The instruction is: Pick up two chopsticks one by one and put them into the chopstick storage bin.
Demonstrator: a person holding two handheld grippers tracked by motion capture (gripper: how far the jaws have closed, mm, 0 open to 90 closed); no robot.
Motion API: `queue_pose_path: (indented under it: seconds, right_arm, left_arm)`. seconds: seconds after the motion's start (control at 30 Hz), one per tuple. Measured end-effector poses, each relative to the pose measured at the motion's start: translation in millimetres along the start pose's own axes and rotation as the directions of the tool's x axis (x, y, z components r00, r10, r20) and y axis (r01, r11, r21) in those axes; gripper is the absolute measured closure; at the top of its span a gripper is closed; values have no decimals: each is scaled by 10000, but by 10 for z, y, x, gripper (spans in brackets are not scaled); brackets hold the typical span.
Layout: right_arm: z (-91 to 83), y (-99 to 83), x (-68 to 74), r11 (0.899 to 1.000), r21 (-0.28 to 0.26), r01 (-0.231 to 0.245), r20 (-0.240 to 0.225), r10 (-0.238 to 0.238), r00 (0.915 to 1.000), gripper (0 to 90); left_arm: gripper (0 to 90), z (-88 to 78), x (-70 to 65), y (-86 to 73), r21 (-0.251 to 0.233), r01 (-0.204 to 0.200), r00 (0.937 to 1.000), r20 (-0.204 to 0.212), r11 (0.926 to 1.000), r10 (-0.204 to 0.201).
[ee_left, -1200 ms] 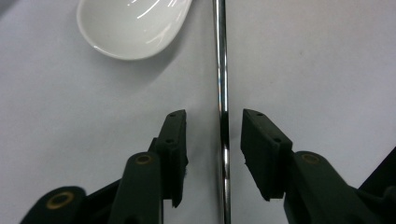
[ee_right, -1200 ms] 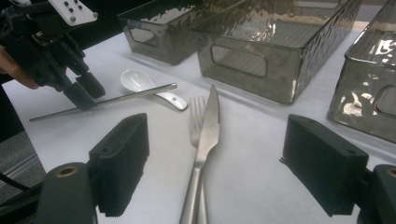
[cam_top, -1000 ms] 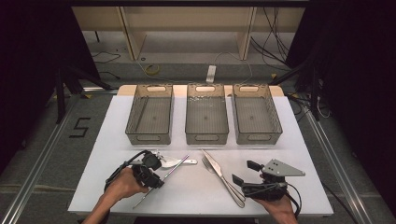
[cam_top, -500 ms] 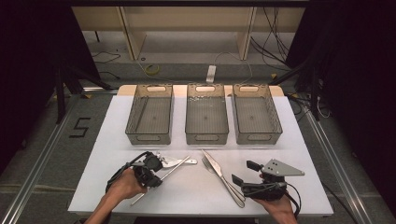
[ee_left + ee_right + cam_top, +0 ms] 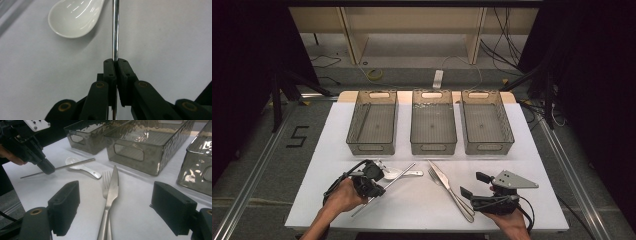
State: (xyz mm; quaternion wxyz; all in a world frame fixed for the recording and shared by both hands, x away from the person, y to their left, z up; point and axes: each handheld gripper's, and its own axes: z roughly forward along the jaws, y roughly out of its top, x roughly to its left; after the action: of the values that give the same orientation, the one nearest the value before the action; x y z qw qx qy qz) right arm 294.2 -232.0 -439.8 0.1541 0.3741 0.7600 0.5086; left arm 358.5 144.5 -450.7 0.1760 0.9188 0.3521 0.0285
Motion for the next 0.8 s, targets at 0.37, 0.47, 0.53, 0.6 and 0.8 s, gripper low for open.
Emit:
queue_pose_path:
  seconds: [0.37,0.47,0.53,0.6,0.8]
  right_arm:
    - [0,-1,-1,10000,1,-1,1,1,10000,237]
    - [-1,3,3,10000,-17,-22,-2,22,10000,237]
    - [3,-1,3,10000,17,-6,-5,6,10000,236]
    - [1,0,3,10000,4,-4,1,4,10000,236]
    - [3,-1,1,10000,-1,-17,5,17,10000,237]
  left_arm:
    - [854,-176,25,20,-1036,200,9998,118,9944,-189]
    - [854,-226,36,22,-1274,273,9996,133,9915,-258]
    - [854,-252,49,21,-1402,397,9991,177,9893,-376]
    - [854,-279,71,17,-1544,466,9988,186,9869,-442]
    - [854,-350,154,12,-1935,744,9971,279,9783,-703]
